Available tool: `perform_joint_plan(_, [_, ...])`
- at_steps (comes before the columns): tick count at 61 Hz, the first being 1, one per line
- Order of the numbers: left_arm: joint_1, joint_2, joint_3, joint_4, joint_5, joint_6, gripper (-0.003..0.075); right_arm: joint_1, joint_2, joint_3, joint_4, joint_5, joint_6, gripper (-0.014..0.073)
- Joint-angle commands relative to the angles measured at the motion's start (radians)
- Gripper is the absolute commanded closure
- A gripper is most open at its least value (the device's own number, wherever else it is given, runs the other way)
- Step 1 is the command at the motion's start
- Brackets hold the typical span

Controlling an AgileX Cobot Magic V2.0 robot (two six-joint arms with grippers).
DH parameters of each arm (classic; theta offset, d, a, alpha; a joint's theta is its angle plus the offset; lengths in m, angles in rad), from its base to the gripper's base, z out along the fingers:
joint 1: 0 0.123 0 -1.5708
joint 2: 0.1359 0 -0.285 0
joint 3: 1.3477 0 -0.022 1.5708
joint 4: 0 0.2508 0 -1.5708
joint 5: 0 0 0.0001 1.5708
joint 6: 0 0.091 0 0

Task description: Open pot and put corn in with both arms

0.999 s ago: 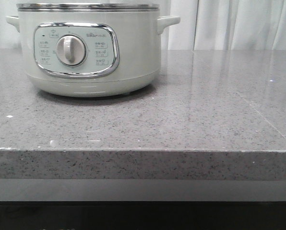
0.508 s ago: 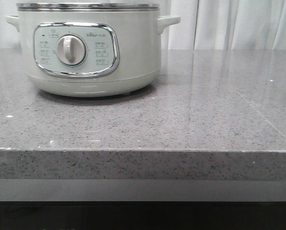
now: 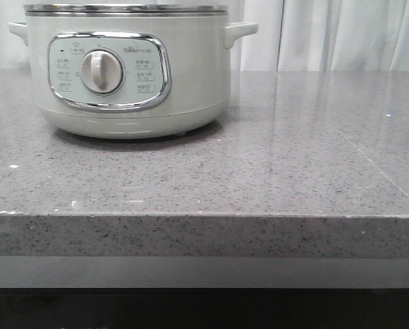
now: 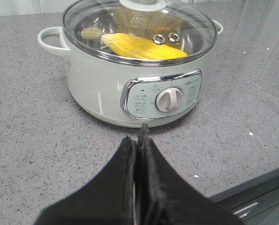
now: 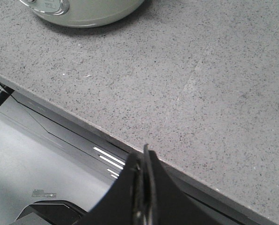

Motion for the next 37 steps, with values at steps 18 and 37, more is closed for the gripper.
perform_joint_plan(18, [0.026,-0.011,-0.012,-0.001,-0.080,0.000,0.0741,-0.006,0.001,-0.027,0.006,-0.056,-0.003,0.0662])
perform_joint_plan(37, [0.327,-0.221,0.208,-0.154,-0.205,-0.003,0.0741,-0.006,0.001,-0.027,0.006,-0.056,-0.003,0.0662])
